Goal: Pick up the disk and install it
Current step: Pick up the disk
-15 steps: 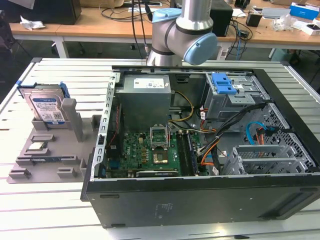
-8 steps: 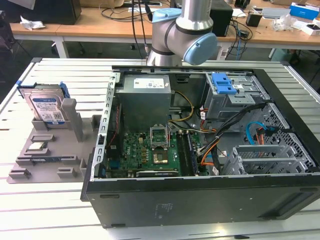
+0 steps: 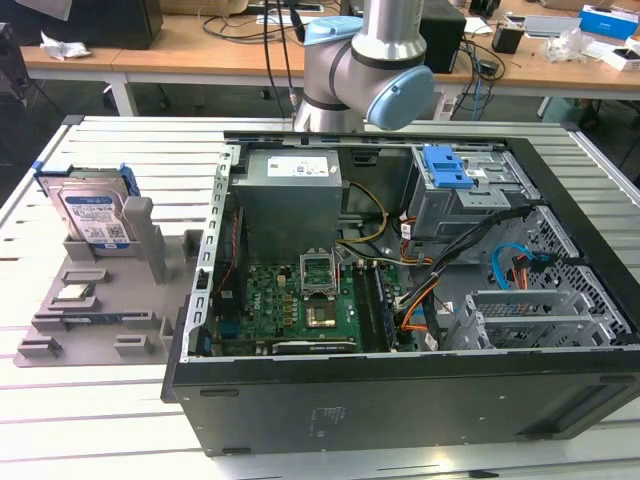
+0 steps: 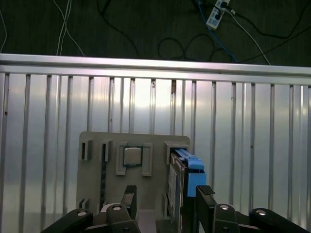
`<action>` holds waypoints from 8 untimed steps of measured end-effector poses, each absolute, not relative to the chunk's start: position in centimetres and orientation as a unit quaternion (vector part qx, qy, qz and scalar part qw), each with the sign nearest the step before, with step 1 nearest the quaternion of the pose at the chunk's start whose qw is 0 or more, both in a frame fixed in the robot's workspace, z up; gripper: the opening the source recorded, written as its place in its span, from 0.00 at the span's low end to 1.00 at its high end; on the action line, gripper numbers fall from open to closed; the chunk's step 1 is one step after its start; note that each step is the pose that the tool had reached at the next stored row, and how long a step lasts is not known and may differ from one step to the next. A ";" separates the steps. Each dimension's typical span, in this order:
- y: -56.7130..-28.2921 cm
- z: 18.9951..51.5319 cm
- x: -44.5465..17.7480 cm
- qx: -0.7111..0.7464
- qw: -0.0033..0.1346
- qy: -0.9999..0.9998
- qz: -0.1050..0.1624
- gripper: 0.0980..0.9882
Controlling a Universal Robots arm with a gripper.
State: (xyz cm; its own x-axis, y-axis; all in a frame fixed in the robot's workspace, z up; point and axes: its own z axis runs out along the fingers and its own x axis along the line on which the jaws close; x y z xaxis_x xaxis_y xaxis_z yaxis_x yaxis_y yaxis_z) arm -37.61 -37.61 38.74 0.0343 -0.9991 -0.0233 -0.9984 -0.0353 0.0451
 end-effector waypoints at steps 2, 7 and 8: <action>-37.6 38.7 -37.6 0.719 0.008 -0.694 -0.024 0.56; -37.6 38.6 -37.6 0.719 0.008 -0.694 -0.024 0.56; -37.6 38.6 -37.6 0.719 0.008 -0.694 -0.024 0.56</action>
